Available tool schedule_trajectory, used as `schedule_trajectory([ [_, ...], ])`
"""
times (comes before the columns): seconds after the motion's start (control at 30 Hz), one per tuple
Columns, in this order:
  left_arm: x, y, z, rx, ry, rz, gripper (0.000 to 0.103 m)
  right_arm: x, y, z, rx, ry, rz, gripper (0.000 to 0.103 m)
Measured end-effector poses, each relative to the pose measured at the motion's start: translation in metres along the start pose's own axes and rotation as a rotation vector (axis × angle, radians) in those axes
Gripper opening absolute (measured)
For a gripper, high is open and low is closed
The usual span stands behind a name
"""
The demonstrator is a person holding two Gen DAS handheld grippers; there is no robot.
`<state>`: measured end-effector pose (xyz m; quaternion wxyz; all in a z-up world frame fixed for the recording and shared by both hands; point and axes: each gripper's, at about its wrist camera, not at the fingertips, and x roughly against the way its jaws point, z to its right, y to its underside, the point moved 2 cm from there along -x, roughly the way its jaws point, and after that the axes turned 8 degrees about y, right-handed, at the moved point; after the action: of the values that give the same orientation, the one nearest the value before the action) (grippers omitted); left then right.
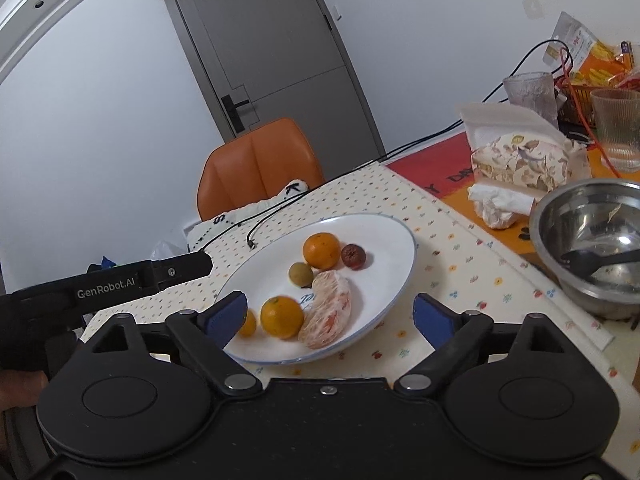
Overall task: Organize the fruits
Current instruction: 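Open the right gripper to drop the pomelo while the left releases the mandarin, then move both open grippers back toward the remaining fruits on the cloth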
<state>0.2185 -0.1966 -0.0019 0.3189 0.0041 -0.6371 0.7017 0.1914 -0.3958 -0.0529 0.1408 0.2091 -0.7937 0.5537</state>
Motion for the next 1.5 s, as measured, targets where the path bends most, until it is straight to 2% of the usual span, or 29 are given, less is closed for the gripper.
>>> schedule_trajectory([
  [0.3,0.029,0.003,-0.029,0.086,-0.061,0.006,0.056,0.007,0.005,-0.008,-0.019,-0.031,-0.003,0.102],
  [0.53,0.053,0.005,-0.045,0.123,-0.1,0.018,0.074,0.013,0.008,-0.022,-0.002,-0.058,0.001,0.103],
  [1.2,0.111,0.014,-0.063,0.142,-0.143,0.062,0.092,0.032,0.01,-0.062,0.059,-0.093,0.037,0.103],
  [1.5,0.128,0.02,-0.067,0.138,-0.173,0.075,0.093,0.037,0.011,-0.076,0.091,-0.113,0.028,0.103],
])
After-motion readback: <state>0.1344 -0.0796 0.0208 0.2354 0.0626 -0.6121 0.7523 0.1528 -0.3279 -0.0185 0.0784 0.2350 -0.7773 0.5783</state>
